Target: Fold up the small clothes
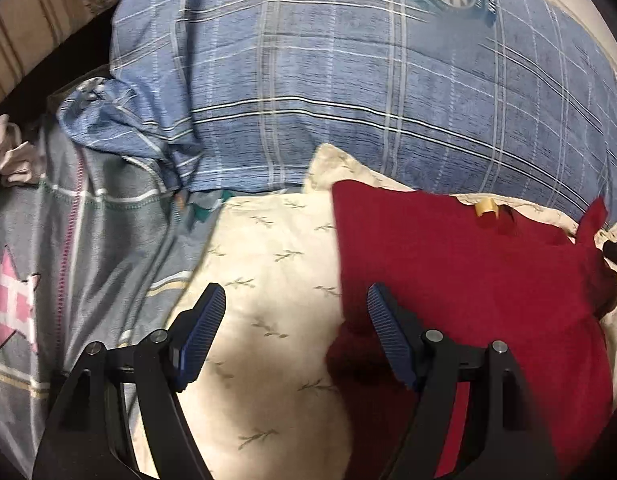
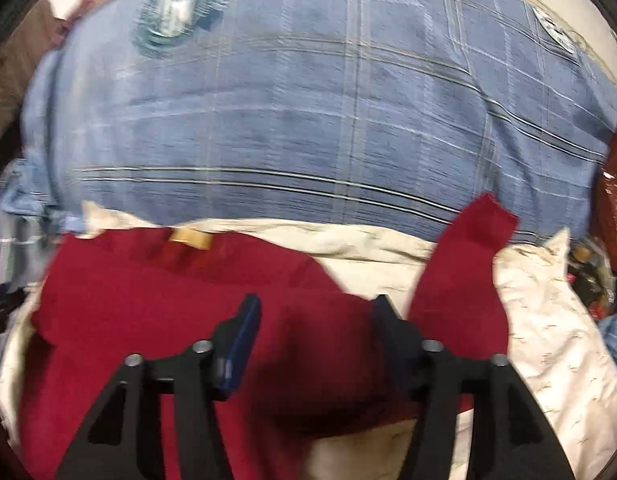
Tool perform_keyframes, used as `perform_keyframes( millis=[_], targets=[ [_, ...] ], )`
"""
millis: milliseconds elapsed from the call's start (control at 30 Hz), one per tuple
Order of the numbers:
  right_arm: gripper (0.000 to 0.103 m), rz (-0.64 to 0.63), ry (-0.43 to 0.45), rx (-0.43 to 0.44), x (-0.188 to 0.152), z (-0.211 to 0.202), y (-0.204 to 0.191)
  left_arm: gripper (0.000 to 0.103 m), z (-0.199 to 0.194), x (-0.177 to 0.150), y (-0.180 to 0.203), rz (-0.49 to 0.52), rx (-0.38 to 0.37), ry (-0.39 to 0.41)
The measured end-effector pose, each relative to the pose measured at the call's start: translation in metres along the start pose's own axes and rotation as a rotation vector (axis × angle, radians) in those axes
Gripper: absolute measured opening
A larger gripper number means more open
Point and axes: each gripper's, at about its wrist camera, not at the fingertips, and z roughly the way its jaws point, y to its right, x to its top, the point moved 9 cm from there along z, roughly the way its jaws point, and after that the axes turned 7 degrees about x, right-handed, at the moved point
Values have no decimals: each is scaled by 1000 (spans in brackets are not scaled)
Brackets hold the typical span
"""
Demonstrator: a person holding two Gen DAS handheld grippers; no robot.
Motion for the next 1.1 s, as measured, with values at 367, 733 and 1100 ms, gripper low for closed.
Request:
perform_keyframes(
  millis=[367,733,1100],
  targets=[
    [61,-95,-215,235,-28,105,-129,83,35,-13,-21,25,141,-98],
    [68,-136,-212,501,13,95,-261,83,6,7,-87,-106,217,-26],
    [6,-226,-270,446,-4,152,-331,83,-3,20,-107,-194,197,18]
  ],
)
